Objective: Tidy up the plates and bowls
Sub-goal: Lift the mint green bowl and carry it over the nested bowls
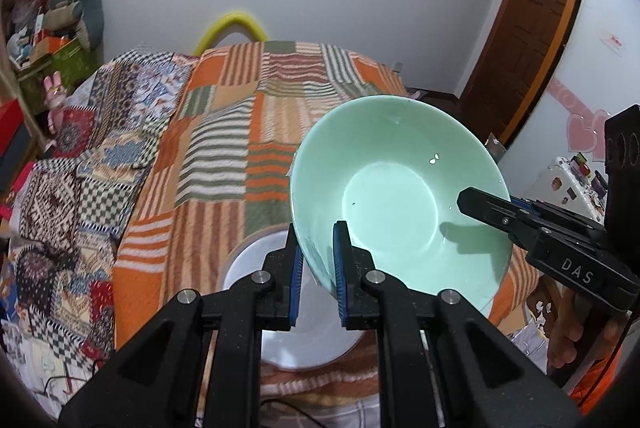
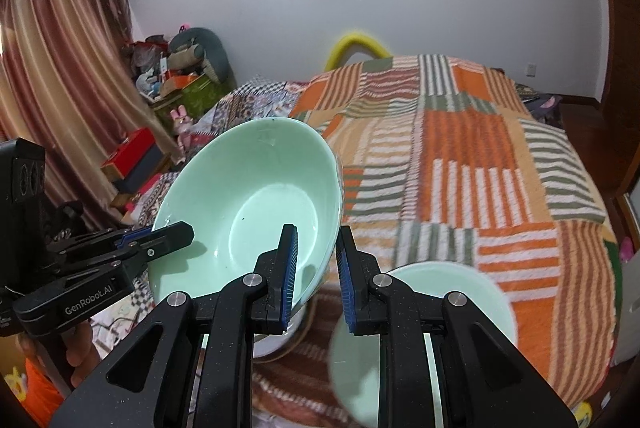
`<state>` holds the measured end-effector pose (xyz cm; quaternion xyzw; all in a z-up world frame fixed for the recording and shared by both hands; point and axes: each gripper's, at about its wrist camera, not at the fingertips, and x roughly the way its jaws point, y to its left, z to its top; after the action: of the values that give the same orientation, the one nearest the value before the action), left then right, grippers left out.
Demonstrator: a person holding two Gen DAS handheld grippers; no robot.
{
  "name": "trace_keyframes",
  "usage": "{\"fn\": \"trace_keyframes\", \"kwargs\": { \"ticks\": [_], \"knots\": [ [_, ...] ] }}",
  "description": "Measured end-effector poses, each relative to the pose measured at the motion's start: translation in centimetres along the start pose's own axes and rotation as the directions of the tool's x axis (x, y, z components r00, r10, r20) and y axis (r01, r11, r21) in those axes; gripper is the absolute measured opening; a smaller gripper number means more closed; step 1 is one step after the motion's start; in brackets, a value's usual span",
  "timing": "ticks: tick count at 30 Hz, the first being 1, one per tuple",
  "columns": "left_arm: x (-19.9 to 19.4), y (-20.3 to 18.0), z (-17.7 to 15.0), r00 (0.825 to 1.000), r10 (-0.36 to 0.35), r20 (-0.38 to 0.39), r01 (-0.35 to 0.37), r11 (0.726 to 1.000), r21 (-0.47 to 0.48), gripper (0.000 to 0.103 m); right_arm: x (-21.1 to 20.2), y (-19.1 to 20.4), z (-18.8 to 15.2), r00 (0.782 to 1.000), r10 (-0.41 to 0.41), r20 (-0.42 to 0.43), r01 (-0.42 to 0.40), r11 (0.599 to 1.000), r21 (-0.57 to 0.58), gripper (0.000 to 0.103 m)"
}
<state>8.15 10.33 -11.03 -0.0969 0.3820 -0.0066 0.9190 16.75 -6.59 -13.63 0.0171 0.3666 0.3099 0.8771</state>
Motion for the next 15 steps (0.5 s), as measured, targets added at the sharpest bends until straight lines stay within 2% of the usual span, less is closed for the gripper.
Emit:
{"fn": "trace_keyframes", "kwargs": {
  "ticks": [15],
  "knots": [
    [2.9,5.1,-4.7,0.991,0.04,-0.128,-0.051,0.995,-0.085,0.013,4.8,2.8,-3.4,0.989,0.033,-0.147,-0.033,0.999,0.004,0.018]
  ]
}}
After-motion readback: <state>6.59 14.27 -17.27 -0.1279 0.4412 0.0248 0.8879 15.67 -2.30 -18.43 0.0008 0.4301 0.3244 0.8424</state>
